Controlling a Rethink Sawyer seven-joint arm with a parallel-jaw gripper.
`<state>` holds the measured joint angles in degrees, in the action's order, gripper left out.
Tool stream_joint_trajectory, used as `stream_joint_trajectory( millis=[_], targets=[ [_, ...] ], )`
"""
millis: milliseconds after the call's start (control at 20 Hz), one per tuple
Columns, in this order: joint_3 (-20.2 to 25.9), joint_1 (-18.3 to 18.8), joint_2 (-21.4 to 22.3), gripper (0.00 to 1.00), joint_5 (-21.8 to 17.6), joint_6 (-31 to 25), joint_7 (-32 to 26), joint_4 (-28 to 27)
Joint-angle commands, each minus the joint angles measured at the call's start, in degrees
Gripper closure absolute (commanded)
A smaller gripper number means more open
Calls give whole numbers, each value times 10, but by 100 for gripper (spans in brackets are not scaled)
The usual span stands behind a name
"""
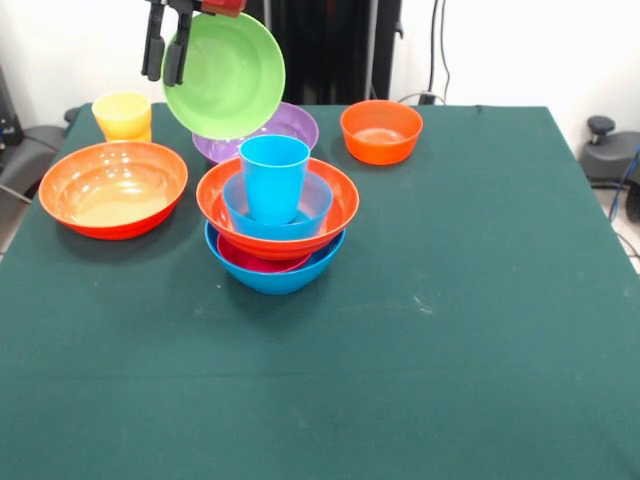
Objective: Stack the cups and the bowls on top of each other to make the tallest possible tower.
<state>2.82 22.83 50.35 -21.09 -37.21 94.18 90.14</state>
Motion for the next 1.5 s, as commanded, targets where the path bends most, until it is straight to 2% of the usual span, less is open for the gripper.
stream_joint_trajectory(
  millis=[50, 850, 1200, 1500],
  targets=[
    [0, -27, -29, 100, -35, -7, 41, -9],
    [-20, -48, -31, 100, -16, -31, 35, -27],
    [-29, -64, -31, 100, -6, -78, 40, -48],
    [-35, -69, -34, 100, 0, -83, 37, -55]
  ],
)
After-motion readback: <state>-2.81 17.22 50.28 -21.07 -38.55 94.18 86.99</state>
